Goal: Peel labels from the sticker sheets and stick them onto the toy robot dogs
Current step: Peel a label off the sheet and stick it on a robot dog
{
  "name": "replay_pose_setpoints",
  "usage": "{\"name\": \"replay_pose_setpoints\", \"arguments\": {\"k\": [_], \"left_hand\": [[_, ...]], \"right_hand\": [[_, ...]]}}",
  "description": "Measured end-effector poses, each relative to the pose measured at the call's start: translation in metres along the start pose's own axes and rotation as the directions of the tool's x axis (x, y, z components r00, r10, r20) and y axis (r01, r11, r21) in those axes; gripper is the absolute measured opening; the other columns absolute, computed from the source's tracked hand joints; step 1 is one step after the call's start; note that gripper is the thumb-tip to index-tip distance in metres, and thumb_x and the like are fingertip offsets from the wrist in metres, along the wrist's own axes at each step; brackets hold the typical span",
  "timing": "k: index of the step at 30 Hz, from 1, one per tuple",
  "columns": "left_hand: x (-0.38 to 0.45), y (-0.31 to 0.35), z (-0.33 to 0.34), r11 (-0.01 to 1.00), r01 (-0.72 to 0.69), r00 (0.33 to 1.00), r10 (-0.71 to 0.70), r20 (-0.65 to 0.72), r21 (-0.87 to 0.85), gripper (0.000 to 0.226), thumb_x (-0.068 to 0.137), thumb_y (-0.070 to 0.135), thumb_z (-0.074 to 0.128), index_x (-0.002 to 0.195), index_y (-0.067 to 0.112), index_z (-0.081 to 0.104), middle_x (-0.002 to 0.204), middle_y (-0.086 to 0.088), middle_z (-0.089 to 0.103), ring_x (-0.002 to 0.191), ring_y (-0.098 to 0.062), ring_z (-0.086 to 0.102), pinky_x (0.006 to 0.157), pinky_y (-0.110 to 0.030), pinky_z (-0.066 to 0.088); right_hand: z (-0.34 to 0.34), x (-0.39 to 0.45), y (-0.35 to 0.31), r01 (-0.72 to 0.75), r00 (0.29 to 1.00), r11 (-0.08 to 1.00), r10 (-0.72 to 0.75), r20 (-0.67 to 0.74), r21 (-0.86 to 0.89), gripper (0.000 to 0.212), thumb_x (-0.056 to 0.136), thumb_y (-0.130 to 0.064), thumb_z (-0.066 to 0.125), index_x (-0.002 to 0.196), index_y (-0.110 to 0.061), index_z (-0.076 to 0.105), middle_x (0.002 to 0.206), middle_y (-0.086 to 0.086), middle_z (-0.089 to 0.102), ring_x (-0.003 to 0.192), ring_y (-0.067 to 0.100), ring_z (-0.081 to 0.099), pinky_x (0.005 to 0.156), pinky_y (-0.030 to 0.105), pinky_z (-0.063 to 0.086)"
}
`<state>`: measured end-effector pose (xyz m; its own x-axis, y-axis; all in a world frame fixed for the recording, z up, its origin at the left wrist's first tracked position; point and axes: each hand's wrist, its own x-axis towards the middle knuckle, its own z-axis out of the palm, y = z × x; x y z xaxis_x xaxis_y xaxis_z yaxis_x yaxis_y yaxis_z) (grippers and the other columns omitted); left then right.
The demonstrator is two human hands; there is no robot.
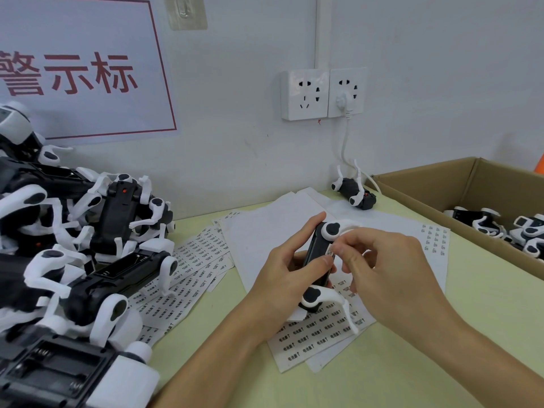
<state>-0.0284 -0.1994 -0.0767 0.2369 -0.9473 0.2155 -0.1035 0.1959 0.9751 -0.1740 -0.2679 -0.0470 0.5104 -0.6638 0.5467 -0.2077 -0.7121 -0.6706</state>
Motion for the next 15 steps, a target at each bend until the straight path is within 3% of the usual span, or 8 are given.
{"name": "replay_pose_setpoints", "arguments": {"k": [6,15], "left_hand": [[-0.0012,0.0011,0.0007,1.000,-0.003,1.000,0.003,0.004,0.005,0.061,0.086,0.027,0.065,0.135,0.060,0.050,0.084,0.003,0.069,0.077,-0.017,0.064,0.075,-0.033,0.049],[-0.0016,0.0016,0.0012,1.000,0.000,1.000,0.000,-0.002,-0.014,0.058,0.087,0.027,0.064,0.133,0.060,0.052,0.085,0.001,0.070,0.074,-0.018,0.063,0.070,-0.023,0.050]], "right_hand": [[0.0003,-0.0008,-0.0002,-0.013,1.000,1.000,0.012,0.008,0.018,0.029,0.093,-0.013,0.066,0.072,-0.032,0.067,0.061,-0.026,0.062,0.053,-0.005,0.062,0.054,0.009,0.044],[0.0003,-0.0007,0.0000,0.007,1.000,1.000,-0.007,-0.013,0.006,0.031,0.092,-0.014,0.067,0.071,-0.036,0.066,0.064,-0.024,0.064,0.051,0.000,0.062,0.052,0.009,0.043]]}}
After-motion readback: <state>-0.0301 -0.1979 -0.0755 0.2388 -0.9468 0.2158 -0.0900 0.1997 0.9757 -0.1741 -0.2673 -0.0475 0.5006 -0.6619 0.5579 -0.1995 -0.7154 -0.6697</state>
